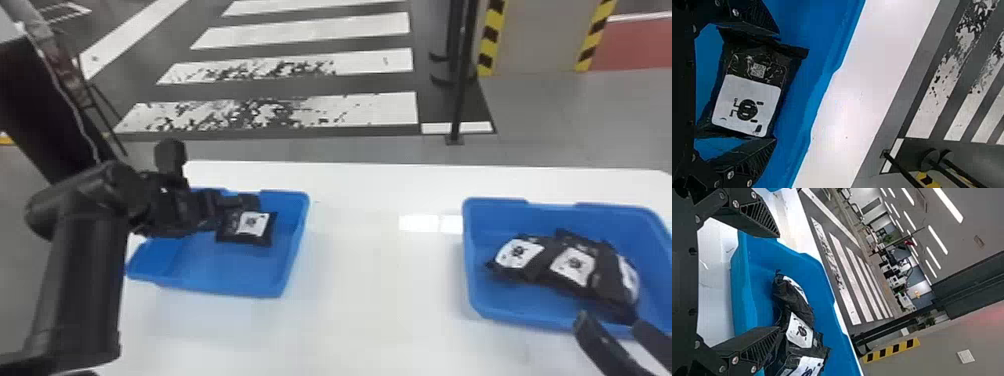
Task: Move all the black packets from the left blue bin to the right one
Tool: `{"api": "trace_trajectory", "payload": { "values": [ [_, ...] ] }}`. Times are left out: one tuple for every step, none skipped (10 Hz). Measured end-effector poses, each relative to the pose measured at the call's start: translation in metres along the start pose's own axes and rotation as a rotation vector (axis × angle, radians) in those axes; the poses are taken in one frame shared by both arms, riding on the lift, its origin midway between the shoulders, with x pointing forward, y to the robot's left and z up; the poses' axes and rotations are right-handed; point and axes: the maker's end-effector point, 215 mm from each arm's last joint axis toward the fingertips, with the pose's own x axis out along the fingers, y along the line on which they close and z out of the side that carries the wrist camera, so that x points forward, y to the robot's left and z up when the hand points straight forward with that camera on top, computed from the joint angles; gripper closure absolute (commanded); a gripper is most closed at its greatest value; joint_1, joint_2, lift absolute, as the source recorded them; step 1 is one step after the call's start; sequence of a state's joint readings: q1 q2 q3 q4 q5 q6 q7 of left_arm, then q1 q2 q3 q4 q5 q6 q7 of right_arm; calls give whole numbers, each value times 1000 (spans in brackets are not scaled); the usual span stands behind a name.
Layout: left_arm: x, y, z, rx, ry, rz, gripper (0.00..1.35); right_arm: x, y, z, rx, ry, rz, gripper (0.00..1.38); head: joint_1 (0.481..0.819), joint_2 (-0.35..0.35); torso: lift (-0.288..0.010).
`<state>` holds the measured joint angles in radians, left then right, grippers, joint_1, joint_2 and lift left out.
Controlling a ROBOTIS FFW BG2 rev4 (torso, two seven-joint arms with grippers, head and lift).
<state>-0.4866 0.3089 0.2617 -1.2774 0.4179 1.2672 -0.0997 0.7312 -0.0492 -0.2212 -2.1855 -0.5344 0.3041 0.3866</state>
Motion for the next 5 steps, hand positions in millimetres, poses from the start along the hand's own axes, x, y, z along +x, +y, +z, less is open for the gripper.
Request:
{"api": "trace_trajectory", "payload": {
  "values": [
    [4, 0, -9, -18, 35, -4, 349, 1, 0, -2, 4, 2, 2, 202, 695, 171, -150],
    [5, 3, -22, -32, 81, 3, 509, 2, 0, -3, 13, 4, 4, 202, 695, 171, -150],
    [6, 7, -32, -47, 112, 10, 1001, 3, 0, -5, 20, 5, 6, 202, 695, 173, -150],
    [7, 14, -38, -49, 126, 29, 1211, 3, 1, -5, 24, 5, 8, 202, 695, 176, -150],
    [9, 19, -40, -44, 123, 48, 1202, 2, 1, -6, 32, 5, 10, 202, 695, 184, -150]
  ]
}}
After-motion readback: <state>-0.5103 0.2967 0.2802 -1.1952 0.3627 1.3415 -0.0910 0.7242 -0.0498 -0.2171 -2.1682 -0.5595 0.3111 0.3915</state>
